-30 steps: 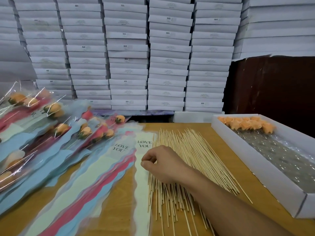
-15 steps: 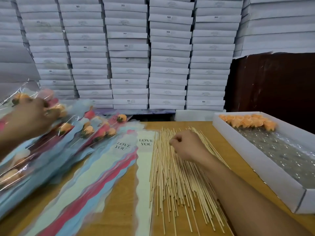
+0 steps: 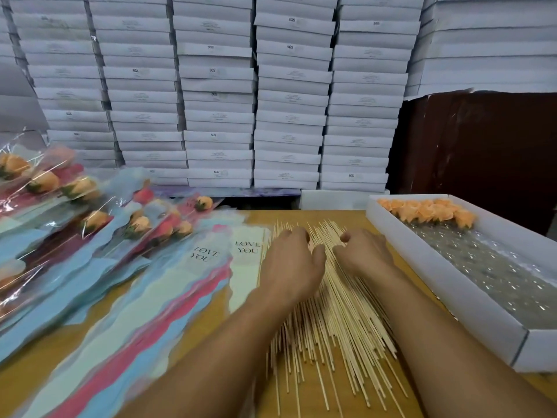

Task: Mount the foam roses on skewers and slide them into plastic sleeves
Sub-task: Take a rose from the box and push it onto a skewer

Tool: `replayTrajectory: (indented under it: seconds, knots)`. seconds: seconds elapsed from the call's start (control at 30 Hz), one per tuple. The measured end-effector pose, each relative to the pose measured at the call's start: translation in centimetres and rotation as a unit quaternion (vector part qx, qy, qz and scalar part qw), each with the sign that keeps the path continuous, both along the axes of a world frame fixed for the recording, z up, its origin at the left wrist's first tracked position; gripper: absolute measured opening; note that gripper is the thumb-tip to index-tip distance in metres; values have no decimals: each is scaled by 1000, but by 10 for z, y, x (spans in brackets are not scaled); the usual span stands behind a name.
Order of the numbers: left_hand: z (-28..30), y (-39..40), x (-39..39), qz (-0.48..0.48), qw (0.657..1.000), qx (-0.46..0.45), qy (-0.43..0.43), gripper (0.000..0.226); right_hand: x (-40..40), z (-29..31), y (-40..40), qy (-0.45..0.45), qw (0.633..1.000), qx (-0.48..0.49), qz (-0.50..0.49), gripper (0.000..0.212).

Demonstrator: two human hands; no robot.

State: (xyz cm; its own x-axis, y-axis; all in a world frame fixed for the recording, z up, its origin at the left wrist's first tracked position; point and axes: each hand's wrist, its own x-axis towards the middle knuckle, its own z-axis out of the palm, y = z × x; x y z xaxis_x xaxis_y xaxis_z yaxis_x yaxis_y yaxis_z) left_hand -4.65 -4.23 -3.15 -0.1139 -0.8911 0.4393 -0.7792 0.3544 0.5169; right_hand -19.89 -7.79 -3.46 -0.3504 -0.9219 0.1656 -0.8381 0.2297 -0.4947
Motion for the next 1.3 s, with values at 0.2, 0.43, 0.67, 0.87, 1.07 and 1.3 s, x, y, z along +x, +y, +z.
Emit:
replayTrajectory:
  seconds: [0.2, 0.43, 0.67, 0.87, 1.07, 1.3]
  knots:
    - [-19, 11, -5, -3, 996, -76, 36, 38, -9, 11, -14, -37, 998, -55, -19, 62]
    - [-22, 13, -9, -30, 996, -81, 31, 37, -93, 56, -66, -63, 979, -121, -150, 43]
    - [-25, 13, -15, -44, 996, -82, 8, 35, -160, 28, -92, 38, 992, 54, -109, 70]
    - [-28, 12, -17, -59, 996, -74, -1, 34, -169, 28, -108, 131, 984, 84, -90, 21]
    - [-30, 11, -18, -63, 996, -68, 7, 34, -167, 28, -117, 110, 985, 31, -132, 63]
    - [-30, 13, -19, -70, 995, -69, 0, 32, -165, 28, -131, 123, 981, 47, -140, 26]
